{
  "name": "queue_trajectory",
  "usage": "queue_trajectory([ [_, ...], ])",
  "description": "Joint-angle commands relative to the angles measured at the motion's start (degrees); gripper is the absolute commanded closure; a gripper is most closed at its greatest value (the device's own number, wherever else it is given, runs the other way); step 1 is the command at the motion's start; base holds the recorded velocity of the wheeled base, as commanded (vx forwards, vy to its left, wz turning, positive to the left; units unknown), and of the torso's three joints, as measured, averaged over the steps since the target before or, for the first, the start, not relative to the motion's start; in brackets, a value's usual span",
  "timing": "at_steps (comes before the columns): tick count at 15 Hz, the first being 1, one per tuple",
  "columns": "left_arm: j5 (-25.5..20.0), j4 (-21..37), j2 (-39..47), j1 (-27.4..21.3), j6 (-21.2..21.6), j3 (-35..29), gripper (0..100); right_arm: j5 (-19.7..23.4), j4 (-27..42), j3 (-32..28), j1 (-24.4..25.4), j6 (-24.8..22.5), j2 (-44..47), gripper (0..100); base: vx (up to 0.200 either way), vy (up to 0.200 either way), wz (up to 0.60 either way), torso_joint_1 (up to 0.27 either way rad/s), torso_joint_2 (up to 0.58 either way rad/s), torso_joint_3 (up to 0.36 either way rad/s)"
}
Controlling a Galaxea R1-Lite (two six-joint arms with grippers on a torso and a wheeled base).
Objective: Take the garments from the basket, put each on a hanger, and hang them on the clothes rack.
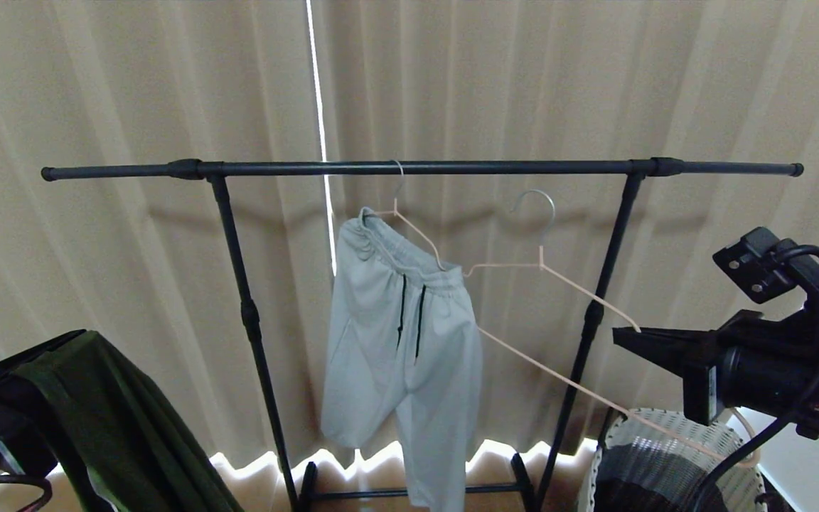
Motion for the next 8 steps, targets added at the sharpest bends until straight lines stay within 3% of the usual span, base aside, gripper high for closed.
queue_trajectory([
  [1, 0.0, -0.1, 0.0, -0.2, 0.0, 0.1, 100, -0.1, -0.3, 0.0, 0.1, -0.1, -0.3, 100, 0.000, 0.000, 0.00, 0.000, 0.00, 0.000],
  [3, 0.0, 0.0, 0.0, -0.2, 0.0, 0.1, 100, -0.1, -0.4, 0.1, 0.1, -0.2, -0.7, 100, 0.000, 0.000, 0.00, 0.000, 0.00, 0.000],
  [5, -0.1, 0.0, 0.2, -0.2, 0.0, 0.8, 100, 0.9, -2.0, 2.2, 0.1, -3.4, -4.3, 100, 0.000, 0.000, 0.00, 0.000, 0.00, 0.000],
  [8, 0.0, 0.3, 2.8, -0.2, 2.2, 0.1, 100, 7.3, -4.9, 4.0, 0.1, -4.1, -7.6, 100, 0.000, 0.000, 0.00, 0.000, 0.00, 0.000],
])
